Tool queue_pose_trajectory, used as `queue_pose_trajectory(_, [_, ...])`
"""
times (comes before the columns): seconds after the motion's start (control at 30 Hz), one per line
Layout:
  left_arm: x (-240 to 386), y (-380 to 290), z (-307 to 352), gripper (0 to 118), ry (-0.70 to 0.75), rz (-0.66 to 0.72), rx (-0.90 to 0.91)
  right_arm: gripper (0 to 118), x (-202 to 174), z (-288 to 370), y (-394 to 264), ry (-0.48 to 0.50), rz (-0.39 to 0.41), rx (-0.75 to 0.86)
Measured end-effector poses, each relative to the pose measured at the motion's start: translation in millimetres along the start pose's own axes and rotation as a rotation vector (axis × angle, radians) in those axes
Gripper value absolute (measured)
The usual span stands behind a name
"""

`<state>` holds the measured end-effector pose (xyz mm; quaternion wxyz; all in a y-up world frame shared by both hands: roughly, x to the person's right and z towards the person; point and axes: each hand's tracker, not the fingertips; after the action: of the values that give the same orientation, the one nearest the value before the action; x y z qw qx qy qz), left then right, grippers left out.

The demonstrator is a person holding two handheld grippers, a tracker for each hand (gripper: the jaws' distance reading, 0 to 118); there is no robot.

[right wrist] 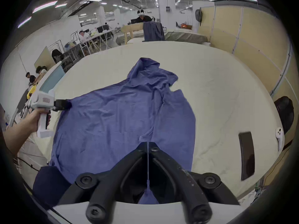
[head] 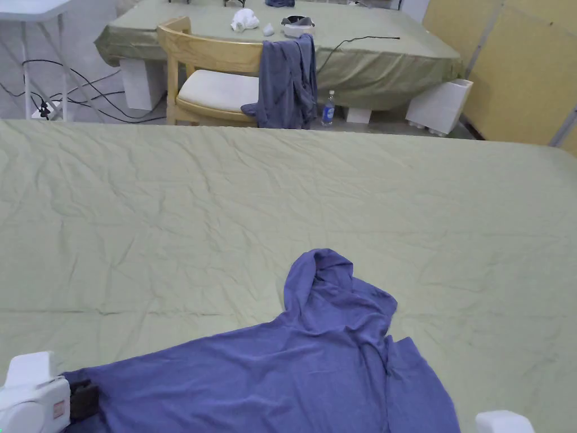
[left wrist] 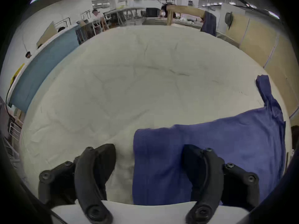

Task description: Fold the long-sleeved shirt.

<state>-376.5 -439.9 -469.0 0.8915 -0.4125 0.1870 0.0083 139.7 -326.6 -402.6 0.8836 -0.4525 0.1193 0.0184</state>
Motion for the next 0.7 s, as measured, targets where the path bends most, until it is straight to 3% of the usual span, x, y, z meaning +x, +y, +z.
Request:
queue_pose_trajectory(0.03, [8.5,-7.7,5.9,9,-0.139,0.015,-0.08,23,4.6,-9.0,13.4,-0.005,0.006,0.001])
queue_pose_trajectory(0.07, [8.6,-4.2,14.2,0,-0.158,-0.012,-0.043,57,8.9,-20.1,28.8,-0.008,0.009,0.005])
queue_pose_trajectory(0.1, [10.2,-5.5,20.1,0,-0.177,-0.013,-0.028,105,11.6,-30.4,43.9,-0.008,0.009,0.005])
queue_pose_trajectory(0.13, [9.3,-6.5,27.7,0,-0.178,0.008,-0.032,118,15.2,-46.6,62.6,-0.01,0.013,-0.004])
queue_pose_trajectory(0.17, [8.8,-2.6,36.1,0,-0.212,0.01,-0.035,118,18.4,-64.8,81.3,-0.025,0.023,-0.032])
queue_pose_trajectory(0.2, [7.3,0.9,44.4,0,-0.241,0.041,-0.028,116,19.4,-77.2,100.0,0.025,0.038,0.018])
queue_pose_trajectory(0.23, [4.7,2.2,50.8,0,-0.249,0.063,-0.018,116,21.6,-90.8,115.8,-0.032,0.043,-0.004])
queue_pose_trajectory(0.33, [-5.4,11.4,71.7,0,-0.273,0.104,0.017,116,26.2,-139.3,160.1,-0.041,0.06,-0.125])
queue_pose_trajectory(0.43, [-13.0,14.0,90.8,0,-0.287,0.128,0.033,113,36.4,-197.2,188.4,-0.086,0.029,-0.234])
queue_pose_trajectory(0.47, [-17.1,18.3,94.7,0,-0.294,0.134,0.037,106,37.6,-208.8,190.8,-0.104,-0.002,-0.26])
queue_pose_trajectory(0.53, [-18.3,17.6,104.9,0,-0.303,0.129,0.048,62,33.3,-221.8,187.3,-0.167,-0.011,-0.299])
queue_pose_trajectory(0.57, [-19.0,17.1,110.0,0,-0.306,0.127,0.053,36,29.0,-225.6,185.0,-0.172,0.012,-0.32])
queue_pose_trajectory(0.6, [-22.0,19.6,110.8,0,-0.309,0.126,0.057,18,26.9,-224.3,181.5,-0.133,0.027,-0.308])
queue_pose_trajectory(0.7, [-26.6,20.6,122.7,0,-0.329,0.156,0.066,7,22.2,-203.3,174.4,-0.105,-0.023,-0.262])
